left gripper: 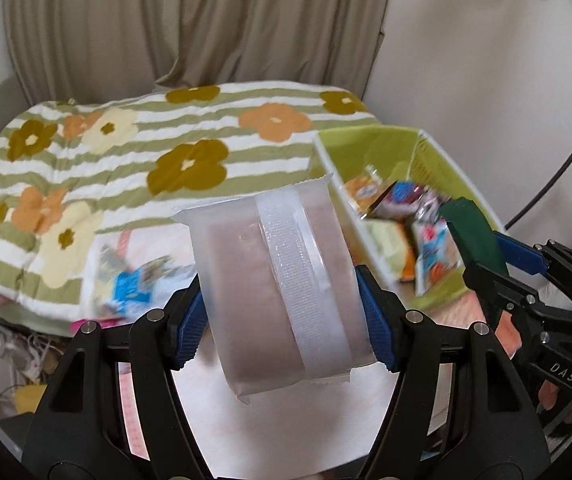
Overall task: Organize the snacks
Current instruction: 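Carry clear packet and green bar into the yellow box and open both tools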
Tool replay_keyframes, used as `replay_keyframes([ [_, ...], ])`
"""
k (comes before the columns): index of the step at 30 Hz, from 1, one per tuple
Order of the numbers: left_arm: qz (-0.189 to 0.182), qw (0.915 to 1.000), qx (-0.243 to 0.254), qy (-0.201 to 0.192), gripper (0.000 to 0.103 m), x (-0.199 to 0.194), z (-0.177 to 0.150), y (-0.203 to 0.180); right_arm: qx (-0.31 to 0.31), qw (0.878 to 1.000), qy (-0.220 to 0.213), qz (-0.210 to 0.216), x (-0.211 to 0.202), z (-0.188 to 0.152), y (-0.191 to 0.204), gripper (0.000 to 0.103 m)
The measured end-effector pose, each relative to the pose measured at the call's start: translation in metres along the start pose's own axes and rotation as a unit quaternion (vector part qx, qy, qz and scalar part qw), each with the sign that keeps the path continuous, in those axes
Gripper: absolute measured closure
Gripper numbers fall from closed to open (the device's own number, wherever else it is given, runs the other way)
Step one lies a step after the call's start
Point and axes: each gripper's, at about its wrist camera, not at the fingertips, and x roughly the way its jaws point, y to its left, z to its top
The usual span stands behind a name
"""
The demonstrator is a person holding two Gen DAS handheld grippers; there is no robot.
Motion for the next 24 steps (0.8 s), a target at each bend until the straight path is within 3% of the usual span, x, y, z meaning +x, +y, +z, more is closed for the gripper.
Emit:
replay_keyframes([
  [6, -0.017, 0.9998, -0.013, 0.001, 0.039, 0.037, 0.024, -0.070, -0.001, 1.000, 0.009, -0.009, -0.007, 0.017, -0.068, 0.063],
  [12, -0.018, 0.9988, -0.024, 0.040, 0.039, 0.091, 0.034, -0.123, -0.003, 1.000, 0.017, -0.012, -0.007, 0.022, -0.124, 0.063],
  [16, -0.017, 0.9964, -0.018, 0.081, 0.039, 0.127, 0.030, -0.142, 0.022, 0.999, 0.026, 0.012, 0.000, 0.017, -0.151, 0.063],
  [22, 0.001, 0.9926, -0.008, 0.121, 0.038, 0.159, 0.025, -0.156, 0.040, 0.998, 0.037, 0.016, 0.010, 0.012, -0.170, 0.063],
  [23, 0.003, 0.9926, -0.007, 0.121, 0.036, 0.160, 0.026, -0.157, 0.043, 0.998, 0.038, 0.017, 0.012, 0.011, -0.171, 0.063],
  [24, 0.003, 0.9926, -0.003, 0.121, 0.025, 0.161, 0.027, -0.158, 0.045, 0.998, 0.040, 0.016, 0.014, 0.010, -0.173, 0.063],
])
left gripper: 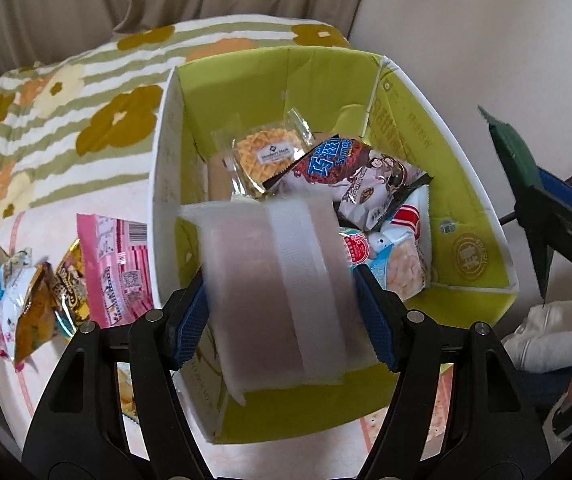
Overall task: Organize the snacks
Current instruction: 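Carry clear packet and green bar into the yellow box and open both tools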
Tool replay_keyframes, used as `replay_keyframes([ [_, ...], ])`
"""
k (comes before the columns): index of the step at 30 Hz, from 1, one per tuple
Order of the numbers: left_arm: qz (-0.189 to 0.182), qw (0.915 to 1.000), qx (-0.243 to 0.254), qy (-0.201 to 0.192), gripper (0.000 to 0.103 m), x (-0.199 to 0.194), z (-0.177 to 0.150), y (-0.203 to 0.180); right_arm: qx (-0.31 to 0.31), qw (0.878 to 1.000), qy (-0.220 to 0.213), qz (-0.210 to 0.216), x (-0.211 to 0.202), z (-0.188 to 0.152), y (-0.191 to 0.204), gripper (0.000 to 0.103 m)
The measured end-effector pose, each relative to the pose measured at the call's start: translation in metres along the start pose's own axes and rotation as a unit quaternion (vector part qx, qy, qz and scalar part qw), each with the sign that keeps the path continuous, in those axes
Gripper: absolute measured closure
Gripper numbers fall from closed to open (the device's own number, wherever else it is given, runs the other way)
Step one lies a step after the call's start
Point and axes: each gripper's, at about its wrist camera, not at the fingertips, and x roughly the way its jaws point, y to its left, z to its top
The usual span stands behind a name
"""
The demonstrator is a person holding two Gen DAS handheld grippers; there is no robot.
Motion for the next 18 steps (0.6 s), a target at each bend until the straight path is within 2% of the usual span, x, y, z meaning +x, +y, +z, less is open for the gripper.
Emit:
replay_keyframes([
  [1, 0.007, 0.9999, 0.007, 0.001, 0.016, 0.000, 0.001, -0.003, 0.003, 1.000, 0.003, 0.000, 0.002, -0.001, -0.003, 0.063],
  [2, 0.021, 0.9996, 0.015, -0.001, 0.000, -0.001, 0.002, -0.006, 0.009, 1.000, 0.006, 0.000, 0.004, -0.002, -0.005, 0.063],
  [5, 0.040, 0.9987, 0.032, -0.010, 0.000, -0.007, 0.001, -0.008, 0.021, 1.000, 0.013, 0.001, 0.009, -0.003, -0.012, 0.063],
  [11, 0.059, 0.9977, 0.029, -0.016, 0.000, -0.019, -0.004, 0.005, 0.032, 0.999, 0.029, -0.002, 0.018, -0.010, -0.017, 0.063],
  [18, 0.040, 0.9989, 0.000, -0.025, 0.000, -0.036, -0.010, 0.032, 0.027, 0.998, 0.065, -0.003, 0.039, -0.021, -0.010, 0.063],
])
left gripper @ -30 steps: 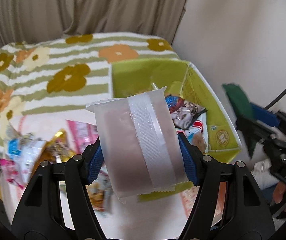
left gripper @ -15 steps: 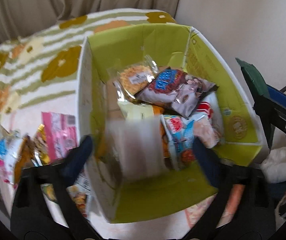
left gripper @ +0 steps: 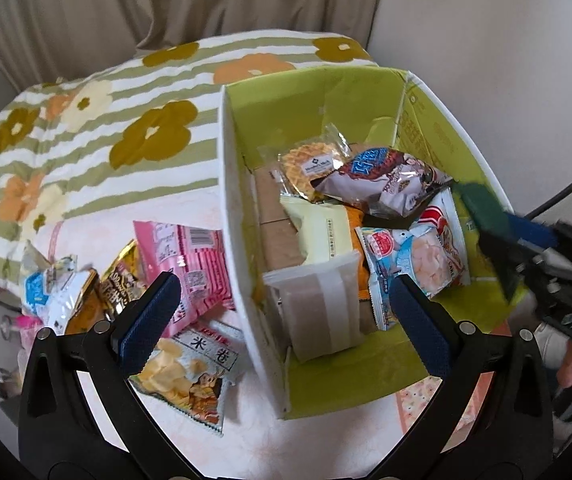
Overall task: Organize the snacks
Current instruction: 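Carry clear packet and green bar into the yellow box and open both tools, then move both tools back over the snack bags on the tray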
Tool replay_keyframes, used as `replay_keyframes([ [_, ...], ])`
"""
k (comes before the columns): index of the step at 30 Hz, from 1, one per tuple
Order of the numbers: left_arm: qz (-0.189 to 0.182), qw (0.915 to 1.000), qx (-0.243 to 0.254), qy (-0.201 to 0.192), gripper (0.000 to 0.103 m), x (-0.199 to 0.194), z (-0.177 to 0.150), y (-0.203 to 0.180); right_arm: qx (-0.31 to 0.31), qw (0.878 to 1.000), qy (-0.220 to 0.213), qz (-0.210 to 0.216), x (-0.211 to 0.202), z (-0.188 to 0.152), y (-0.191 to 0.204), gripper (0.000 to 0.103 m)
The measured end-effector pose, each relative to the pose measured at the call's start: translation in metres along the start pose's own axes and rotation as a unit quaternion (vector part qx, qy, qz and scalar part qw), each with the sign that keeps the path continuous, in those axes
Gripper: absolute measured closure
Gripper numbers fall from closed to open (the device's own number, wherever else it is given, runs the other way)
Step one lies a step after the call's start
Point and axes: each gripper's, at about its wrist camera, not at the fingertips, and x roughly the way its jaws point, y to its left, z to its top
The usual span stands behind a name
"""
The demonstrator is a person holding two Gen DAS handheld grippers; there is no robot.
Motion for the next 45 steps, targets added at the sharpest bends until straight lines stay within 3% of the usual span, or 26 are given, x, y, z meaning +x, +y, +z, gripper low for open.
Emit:
replay_keyframes([
  [6, -0.008, 0.9999, -0.010, -0.009, 0.000, -0.008, -0.003, 0.007, 0.017, 1.000, -0.004, -0.021, 0.006, -0.002, -0.002, 0.060],
  [8, -0.012, 0.9998, -0.013, -0.009, 0.000, -0.009, -0.004, 0.009, 0.019, 1.000, 0.003, -0.024, 0.009, -0.003, -0.003, 0.035],
  [9, -0.015, 0.9997, -0.016, -0.006, 0.000, -0.010, -0.005, 0.009, 0.016, 1.000, 0.006, -0.021, 0.009, -0.004, -0.003, 0.009],
  [10, -0.020, 0.9996, -0.019, -0.004, 0.000, -0.010, -0.006, 0.009, 0.009, 1.000, 0.004, -0.019, 0.008, -0.005, -0.001, 0.000],
  [24, -0.020, 0.9990, -0.029, -0.026, 0.000, -0.042, -0.026, 0.008, -0.016, 1.000, -0.011, 0.016, -0.027, -0.011, 0.019, 0.000],
  [29, 0.003, 0.9983, -0.047, -0.035, 0.000, -0.063, -0.042, 0.019, -0.044, 0.998, -0.029, 0.044, -0.040, -0.008, 0.041, 0.000],
  [38, 0.060, 0.9920, -0.097, -0.053, 0.000, -0.106, -0.079, 0.080, -0.093, 0.989, -0.045, 0.109, -0.041, -0.004, 0.100, 0.000],
  [45, 0.075, 0.9869, -0.128, -0.064, 0.000, -0.119, -0.094, 0.150, -0.125, 0.985, -0.043, 0.112, -0.024, -0.004, 0.160, 0.000],
])
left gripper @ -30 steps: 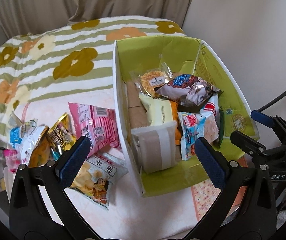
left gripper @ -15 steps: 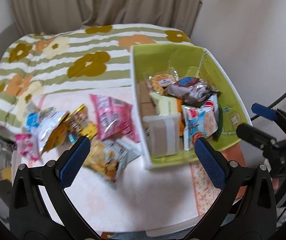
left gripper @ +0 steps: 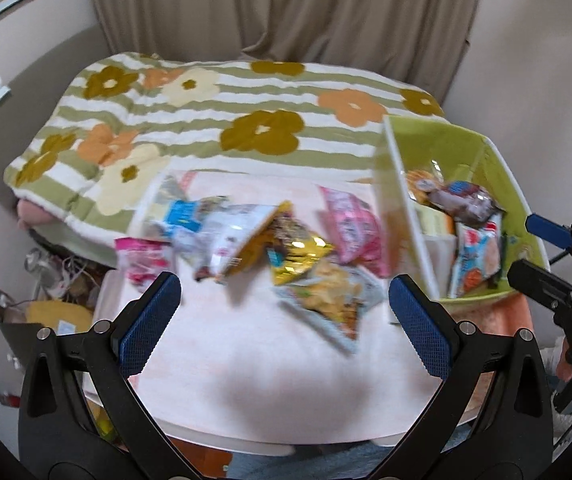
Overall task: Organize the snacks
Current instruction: 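Move both tools back over the snack bags on the tray, then grasp the cream-blue bag with left tool while right tool grasps white chip bag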
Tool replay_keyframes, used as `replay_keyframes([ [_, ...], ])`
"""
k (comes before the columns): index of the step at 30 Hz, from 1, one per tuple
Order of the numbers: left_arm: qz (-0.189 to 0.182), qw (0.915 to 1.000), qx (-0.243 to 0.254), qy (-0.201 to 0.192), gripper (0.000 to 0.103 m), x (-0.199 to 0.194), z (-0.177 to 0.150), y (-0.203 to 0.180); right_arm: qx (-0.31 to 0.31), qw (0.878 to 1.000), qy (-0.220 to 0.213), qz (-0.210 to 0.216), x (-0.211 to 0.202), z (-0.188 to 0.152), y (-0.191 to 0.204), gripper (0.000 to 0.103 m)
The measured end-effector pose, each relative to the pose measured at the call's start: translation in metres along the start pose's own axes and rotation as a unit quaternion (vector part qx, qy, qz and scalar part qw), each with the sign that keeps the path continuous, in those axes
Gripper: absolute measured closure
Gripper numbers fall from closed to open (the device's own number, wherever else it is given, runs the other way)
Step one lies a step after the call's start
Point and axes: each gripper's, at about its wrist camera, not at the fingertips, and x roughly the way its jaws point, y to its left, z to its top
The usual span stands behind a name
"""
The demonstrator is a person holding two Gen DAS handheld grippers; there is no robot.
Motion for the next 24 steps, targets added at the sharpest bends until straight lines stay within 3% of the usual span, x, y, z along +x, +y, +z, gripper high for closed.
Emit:
replay_keyframes([
  [8, -0.023, 0.9996, -0.006, 0.016, 0.000, 0.027, 0.023, 0.091, 0.044, 0.998, 0.032, 0.011, 0.065, 0.021, 0.055, 0.000],
  [15, -0.059, 0.9965, 0.020, 0.055, 0.000, 0.079, 0.051, 0.153, 0.075, 0.995, 0.060, -0.004, 0.122, 0.036, 0.094, 0.000],
  [20, -0.095, 0.9902, 0.040, 0.094, 0.000, 0.128, 0.068, 0.179, 0.105, 0.991, 0.084, -0.018, 0.164, 0.036, 0.111, 0.000],
  [24, -0.143, 0.9779, 0.057, 0.142, 0.000, 0.178, 0.077, 0.184, 0.139, 0.985, 0.100, -0.023, 0.193, 0.029, 0.114, 0.000],
])
